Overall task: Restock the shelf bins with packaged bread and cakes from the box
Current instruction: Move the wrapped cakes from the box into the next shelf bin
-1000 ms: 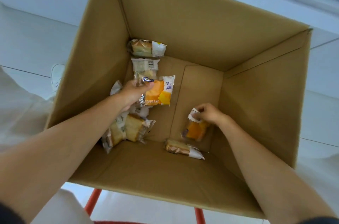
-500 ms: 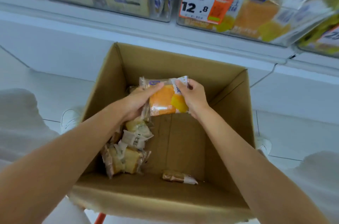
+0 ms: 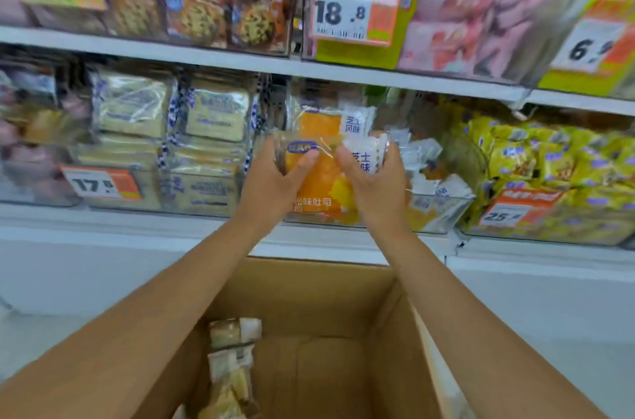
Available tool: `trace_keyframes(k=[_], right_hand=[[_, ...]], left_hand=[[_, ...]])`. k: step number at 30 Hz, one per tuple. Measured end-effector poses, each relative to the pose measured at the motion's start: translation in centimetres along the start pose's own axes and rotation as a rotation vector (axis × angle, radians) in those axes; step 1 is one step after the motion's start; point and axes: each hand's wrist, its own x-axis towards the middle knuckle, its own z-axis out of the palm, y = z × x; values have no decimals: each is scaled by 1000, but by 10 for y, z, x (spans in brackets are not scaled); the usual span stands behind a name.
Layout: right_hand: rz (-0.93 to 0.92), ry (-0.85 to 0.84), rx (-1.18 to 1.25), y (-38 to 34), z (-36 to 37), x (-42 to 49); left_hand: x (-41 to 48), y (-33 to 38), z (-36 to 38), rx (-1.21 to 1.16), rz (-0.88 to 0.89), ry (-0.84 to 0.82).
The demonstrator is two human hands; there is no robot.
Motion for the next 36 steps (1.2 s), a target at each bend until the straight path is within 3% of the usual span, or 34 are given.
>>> trace_keyframes(k=[2,5,6,9,14,17,21,26,31,36], right_hand=[[-33,77,-56,3,7,29],[23,133,-201,27,26,55],[34,133,-187,34,31,58],[13,172,-98,44,39,64],[-26,125,-140,45,35,62],[-22,93,-251,43,25,49],[-88,-3,-410,47,19,41],[-128,205,-355,43,20,31],[-56,161,-174,34,4,32],[61,351,-10,35,-54,60]], left_hand=[[34,1,5,125,82,40],[72,-19,11,600,156,125],[79,-26,14,662,159,144],[92,-31,17,680,218,182],[77,-33,20,482,330,256],[66,-45,17,726,468,270],[71,-48,12,932,373,126],[64,-41,6,922,373,80],[50,-32,13,843,445,112],[56,-26,37,1017,532,70]])
